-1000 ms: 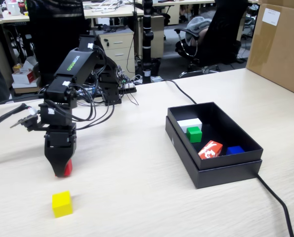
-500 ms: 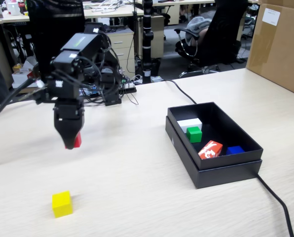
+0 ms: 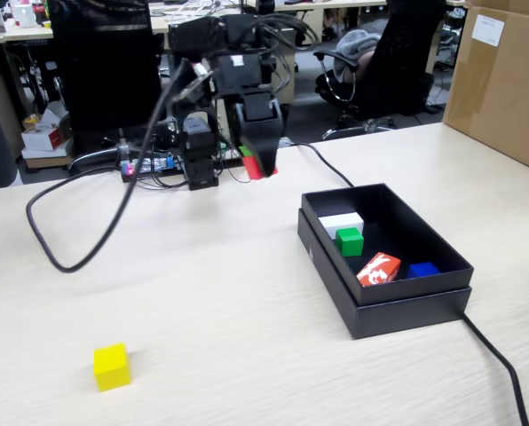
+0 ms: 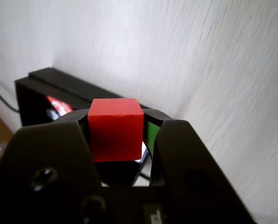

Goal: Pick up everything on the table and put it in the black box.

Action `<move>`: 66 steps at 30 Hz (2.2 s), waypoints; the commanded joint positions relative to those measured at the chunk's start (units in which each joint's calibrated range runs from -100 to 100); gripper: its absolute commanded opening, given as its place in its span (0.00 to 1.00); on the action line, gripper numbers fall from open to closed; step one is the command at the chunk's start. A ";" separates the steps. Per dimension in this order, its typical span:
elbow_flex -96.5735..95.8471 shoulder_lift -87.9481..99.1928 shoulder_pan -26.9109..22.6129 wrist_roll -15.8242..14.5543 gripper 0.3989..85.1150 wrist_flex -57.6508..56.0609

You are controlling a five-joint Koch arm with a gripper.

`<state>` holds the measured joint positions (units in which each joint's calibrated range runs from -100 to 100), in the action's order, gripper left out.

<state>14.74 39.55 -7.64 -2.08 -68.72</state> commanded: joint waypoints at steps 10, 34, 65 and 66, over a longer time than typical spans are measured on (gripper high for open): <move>25.87 -32.15 -8.60 -5.18 0.04 0.08; 16.26 -40.29 -8.30 -6.20 0.45 1.72; 13.36 -29.16 20.12 7.23 0.55 9.58; 13.91 -31.23 20.76 7.57 0.55 10.19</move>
<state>24.51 10.29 11.94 4.13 -63.14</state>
